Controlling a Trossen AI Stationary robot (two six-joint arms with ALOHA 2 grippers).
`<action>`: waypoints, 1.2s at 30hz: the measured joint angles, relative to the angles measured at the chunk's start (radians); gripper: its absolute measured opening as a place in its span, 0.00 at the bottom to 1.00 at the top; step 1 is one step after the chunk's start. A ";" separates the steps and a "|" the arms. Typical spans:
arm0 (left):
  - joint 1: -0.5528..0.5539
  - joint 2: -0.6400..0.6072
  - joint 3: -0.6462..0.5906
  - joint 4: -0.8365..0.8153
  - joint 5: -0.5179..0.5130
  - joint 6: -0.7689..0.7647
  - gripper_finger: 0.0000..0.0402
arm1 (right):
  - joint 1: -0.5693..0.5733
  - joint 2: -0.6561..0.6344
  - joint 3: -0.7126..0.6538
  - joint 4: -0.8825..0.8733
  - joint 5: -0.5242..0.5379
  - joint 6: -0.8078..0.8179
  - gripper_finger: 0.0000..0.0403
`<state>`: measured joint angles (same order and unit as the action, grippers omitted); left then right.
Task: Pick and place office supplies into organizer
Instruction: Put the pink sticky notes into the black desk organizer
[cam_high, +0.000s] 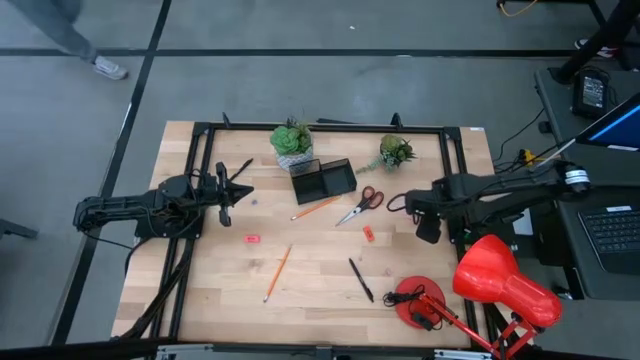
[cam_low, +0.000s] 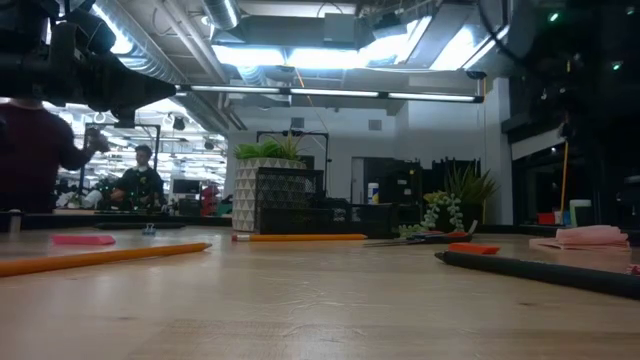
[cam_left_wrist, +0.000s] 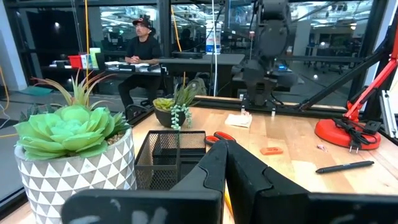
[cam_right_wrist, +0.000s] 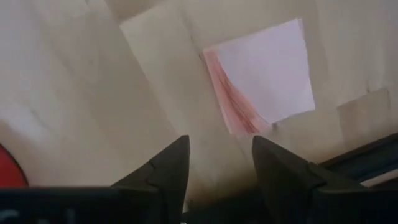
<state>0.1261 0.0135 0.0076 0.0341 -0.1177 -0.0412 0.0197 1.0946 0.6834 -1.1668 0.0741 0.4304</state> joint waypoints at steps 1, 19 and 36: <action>0.000 0.000 0.000 0.000 0.000 0.000 0.01 | -0.014 0.017 0.000 -0.002 0.000 -0.020 0.44; 0.000 0.000 0.000 0.000 0.000 -0.002 0.01 | -0.215 0.081 0.000 0.026 -0.077 -0.227 0.44; 0.000 0.000 0.000 0.000 0.000 -0.009 0.01 | -0.260 0.292 0.005 0.052 -0.097 -0.259 0.44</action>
<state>0.1261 0.0135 0.0075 0.0345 -0.1177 -0.0498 -0.2401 1.3866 0.6888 -1.1145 -0.0227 0.1715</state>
